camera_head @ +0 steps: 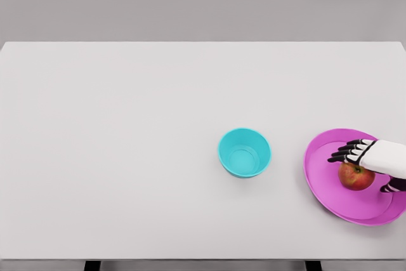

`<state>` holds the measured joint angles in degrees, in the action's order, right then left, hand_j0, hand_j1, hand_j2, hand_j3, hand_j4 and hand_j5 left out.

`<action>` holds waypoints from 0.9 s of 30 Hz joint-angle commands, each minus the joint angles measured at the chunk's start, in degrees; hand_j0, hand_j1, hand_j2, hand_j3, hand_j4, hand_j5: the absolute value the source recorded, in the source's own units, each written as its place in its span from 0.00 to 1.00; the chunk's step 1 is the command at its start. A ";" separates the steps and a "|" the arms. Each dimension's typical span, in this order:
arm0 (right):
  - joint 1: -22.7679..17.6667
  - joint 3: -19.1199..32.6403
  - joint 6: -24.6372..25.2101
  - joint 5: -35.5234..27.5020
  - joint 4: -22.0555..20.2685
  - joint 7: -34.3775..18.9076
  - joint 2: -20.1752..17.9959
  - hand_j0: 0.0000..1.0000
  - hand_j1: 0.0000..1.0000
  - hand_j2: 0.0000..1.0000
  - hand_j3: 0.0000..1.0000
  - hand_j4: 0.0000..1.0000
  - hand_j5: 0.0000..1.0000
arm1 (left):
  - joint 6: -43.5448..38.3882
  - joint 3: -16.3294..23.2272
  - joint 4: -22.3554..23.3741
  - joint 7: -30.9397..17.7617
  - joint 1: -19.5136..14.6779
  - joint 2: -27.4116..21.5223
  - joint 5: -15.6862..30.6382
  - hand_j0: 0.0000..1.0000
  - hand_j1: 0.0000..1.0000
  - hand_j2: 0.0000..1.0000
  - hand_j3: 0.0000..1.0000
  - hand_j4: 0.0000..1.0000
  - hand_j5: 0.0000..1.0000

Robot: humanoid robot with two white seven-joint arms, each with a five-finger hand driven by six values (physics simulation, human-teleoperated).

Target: Put the apple from the pink plate into the blue bowl with your right arm

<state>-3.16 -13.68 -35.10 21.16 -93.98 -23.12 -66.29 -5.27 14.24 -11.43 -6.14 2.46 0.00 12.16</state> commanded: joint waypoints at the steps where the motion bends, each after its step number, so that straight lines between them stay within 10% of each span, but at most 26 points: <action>1: 0.00 -0.03 0.10 -0.33 0.02 -0.08 0.72 1.00 1.00 1.00 1.00 1.00 1.00 | 0.00 0.00 0.00 -0.01 0.00 0.00 0.06 1.00 1.00 1.00 1.00 1.00 1.00; 22: 0.26 0.23 0.10 -0.51 -3.32 -0.78 0.72 1.00 1.00 1.00 1.00 1.00 1.00 | 0.00 0.00 0.00 -0.01 0.00 0.00 0.06 1.00 1.00 1.00 1.00 1.00 1.00; 23: 0.18 0.23 0.10 -0.51 -3.32 -0.78 0.72 0.97 0.97 0.97 0.97 0.97 0.97 | 0.00 0.00 0.00 -0.01 0.00 0.00 0.06 1.00 1.00 1.00 1.00 1.00 1.00; 25: 0.18 0.23 0.10 -0.42 -3.32 -2.45 0.63 0.51 0.51 0.51 0.51 0.51 0.51 | 0.00 0.00 0.00 -0.01 0.00 0.00 -0.03 1.00 1.00 1.00 1.00 1.00 1.00; 27: 0.18 0.23 0.10 -0.42 -3.32 -2.54 0.63 0.42 0.42 0.42 0.42 0.42 0.42 | 0.00 0.00 0.00 -0.01 0.00 0.00 0.06 1.00 1.00 1.00 1.00 1.00 1.00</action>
<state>-2.99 -13.42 -35.05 20.93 -97.23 -25.10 -65.53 -5.27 14.24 -11.43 -6.14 2.46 0.00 12.15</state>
